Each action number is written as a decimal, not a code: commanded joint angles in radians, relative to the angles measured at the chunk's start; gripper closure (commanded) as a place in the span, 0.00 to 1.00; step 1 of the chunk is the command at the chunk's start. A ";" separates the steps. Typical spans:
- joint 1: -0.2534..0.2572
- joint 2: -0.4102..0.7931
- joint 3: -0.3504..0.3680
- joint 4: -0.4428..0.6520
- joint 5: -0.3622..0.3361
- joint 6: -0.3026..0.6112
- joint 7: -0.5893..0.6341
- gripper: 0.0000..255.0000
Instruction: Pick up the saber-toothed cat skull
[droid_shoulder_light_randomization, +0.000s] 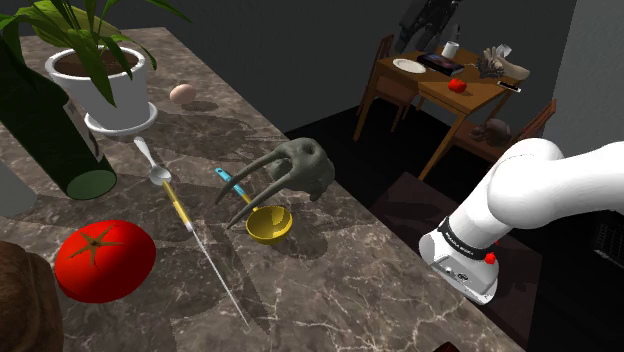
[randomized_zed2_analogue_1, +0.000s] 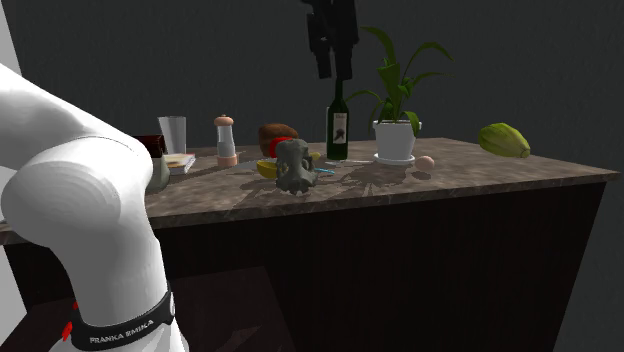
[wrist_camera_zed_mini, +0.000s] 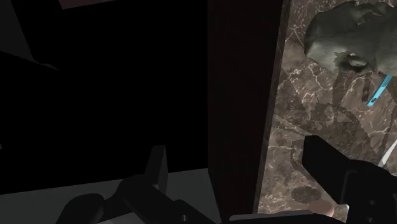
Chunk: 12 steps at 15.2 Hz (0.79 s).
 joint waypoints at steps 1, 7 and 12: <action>0.000 0.000 0.000 0.000 0.000 0.000 0.000 0.00; -0.040 -0.189 0.226 -0.152 0.059 0.034 0.328 0.00; -0.063 -0.267 0.445 -0.198 0.136 0.045 0.609 0.00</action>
